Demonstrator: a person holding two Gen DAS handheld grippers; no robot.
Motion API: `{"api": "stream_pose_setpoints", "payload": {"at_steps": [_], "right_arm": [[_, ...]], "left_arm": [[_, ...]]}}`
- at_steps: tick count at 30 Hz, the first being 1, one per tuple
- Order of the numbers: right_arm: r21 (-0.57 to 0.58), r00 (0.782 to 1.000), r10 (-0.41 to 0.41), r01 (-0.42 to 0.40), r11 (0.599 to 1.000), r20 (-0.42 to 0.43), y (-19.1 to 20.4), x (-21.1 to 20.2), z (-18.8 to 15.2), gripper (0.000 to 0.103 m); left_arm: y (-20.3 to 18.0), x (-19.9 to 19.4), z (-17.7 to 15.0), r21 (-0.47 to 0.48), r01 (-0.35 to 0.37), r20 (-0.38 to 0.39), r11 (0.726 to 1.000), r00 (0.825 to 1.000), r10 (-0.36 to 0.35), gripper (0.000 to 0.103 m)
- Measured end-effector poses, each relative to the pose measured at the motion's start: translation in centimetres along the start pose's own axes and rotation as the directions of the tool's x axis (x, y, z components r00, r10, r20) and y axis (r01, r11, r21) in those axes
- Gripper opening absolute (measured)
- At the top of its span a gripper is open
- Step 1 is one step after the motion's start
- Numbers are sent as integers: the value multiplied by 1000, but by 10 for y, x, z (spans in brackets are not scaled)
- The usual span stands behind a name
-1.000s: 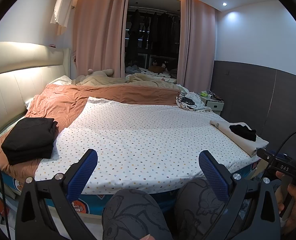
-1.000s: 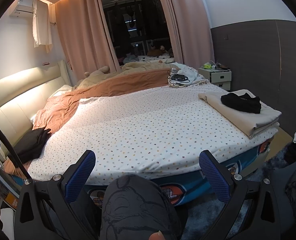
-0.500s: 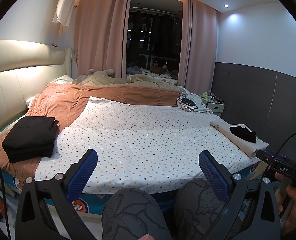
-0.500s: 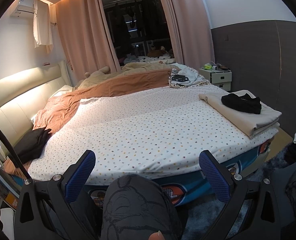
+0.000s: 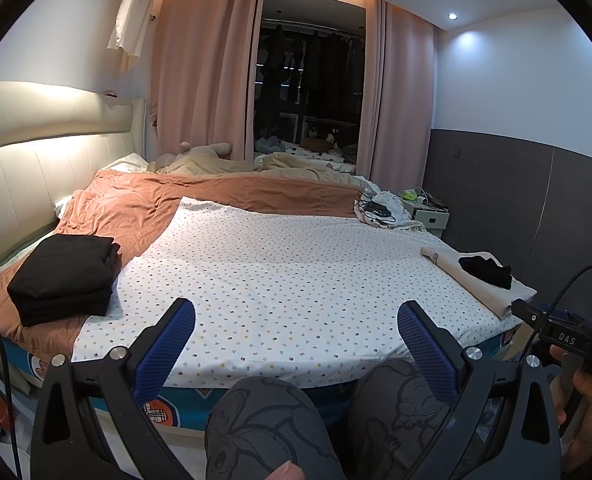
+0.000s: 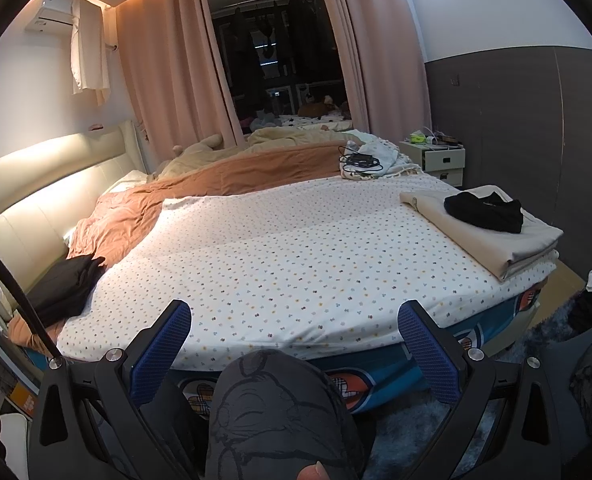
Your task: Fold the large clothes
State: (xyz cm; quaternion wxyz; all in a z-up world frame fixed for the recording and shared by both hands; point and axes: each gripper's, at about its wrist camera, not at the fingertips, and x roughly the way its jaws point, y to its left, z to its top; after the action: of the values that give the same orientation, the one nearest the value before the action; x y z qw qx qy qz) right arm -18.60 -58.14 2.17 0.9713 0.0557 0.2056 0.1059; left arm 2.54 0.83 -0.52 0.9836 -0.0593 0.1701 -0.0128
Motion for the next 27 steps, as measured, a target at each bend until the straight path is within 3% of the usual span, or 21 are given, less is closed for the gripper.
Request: {"api": "stream_pose_setpoints", "payload": {"at_steps": [27], "right_arm": [[-34,1000,9,-8,999,24,5,-17,-7,103]], "left_arm": [[-4,-34,-1,10,7,62,1000,998,-8,103]]}}
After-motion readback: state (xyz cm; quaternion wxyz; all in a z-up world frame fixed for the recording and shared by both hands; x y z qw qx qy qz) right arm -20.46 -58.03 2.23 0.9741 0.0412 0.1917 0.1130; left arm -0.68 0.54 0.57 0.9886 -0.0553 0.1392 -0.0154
